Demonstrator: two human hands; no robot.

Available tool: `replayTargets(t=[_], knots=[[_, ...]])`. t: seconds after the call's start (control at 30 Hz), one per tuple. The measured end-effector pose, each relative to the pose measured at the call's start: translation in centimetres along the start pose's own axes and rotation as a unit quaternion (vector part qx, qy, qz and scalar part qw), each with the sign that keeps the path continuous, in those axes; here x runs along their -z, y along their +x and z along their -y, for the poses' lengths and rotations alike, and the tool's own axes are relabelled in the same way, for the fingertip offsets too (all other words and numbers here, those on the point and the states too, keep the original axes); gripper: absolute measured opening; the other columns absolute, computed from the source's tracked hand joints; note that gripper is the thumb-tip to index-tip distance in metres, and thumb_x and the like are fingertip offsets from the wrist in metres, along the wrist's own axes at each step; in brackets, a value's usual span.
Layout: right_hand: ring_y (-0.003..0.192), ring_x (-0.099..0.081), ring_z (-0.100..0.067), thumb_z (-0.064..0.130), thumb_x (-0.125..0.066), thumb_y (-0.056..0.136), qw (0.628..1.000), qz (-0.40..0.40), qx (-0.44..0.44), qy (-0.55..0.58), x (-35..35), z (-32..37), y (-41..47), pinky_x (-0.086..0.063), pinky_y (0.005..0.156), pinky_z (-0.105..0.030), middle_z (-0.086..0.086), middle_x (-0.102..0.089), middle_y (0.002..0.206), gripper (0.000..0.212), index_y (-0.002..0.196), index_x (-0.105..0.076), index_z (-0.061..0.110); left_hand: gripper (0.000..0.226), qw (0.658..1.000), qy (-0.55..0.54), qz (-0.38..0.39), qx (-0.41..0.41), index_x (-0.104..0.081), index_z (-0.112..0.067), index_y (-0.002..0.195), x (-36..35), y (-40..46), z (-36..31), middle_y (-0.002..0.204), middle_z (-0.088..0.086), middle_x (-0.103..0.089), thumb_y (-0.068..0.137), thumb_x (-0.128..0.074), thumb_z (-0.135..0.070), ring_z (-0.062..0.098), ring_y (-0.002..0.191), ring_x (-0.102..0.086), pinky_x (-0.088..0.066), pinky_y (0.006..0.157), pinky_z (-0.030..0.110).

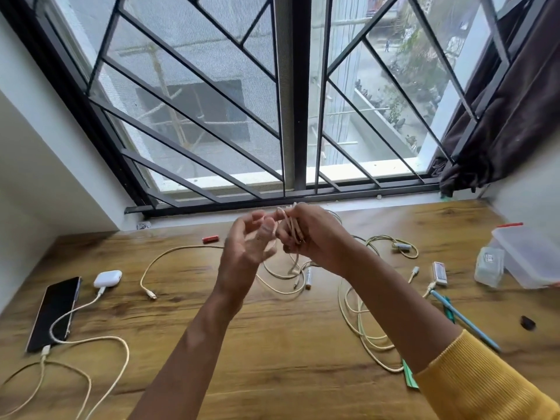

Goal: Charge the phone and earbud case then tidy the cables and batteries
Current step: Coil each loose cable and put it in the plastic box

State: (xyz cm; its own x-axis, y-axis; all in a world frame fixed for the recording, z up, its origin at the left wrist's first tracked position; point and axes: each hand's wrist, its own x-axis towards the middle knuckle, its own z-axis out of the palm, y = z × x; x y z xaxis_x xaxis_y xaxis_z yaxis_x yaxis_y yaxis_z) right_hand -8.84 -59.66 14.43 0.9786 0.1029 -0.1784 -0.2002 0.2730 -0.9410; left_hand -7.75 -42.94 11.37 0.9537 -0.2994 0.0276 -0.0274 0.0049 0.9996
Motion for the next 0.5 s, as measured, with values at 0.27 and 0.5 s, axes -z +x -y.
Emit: replayTargets(t=[0.27,0.5], knots=[[0.055,-0.044,-0.013,0.014,-0.069,0.1,0.997,-0.048,0.056,0.032,1.2,0.2,0.3,-0.042,0.065,-0.031,0.0,-0.053,0.065,0.024,0.115,-0.063,-0.003,0.028,0.981,0.143,0.124,-0.035,-0.079,-0.021,0.111,-0.7,-1.2,1.0,0.084,0.0,-0.077,0.098,-0.064,-0.042,0.01,0.079,-0.069,-0.052,0.077,0.025],[0.116,-0.073,-0.022,0.018,-0.058,0.107,0.988,-0.141,0.048,0.039,0.8,-0.7,0.4,-0.049,0.096,-0.039,-0.013,-0.075,0.126,0.03,0.129,-0.061,-0.002,0.025,0.878,0.397,0.179,-0.196,-0.074,-0.025,0.111,-0.7,-1.0,-0.7,0.094,-0.008,-0.072,0.109,-0.053,-0.038,0.009,0.087,-0.066,-0.054,0.078,0.042]])
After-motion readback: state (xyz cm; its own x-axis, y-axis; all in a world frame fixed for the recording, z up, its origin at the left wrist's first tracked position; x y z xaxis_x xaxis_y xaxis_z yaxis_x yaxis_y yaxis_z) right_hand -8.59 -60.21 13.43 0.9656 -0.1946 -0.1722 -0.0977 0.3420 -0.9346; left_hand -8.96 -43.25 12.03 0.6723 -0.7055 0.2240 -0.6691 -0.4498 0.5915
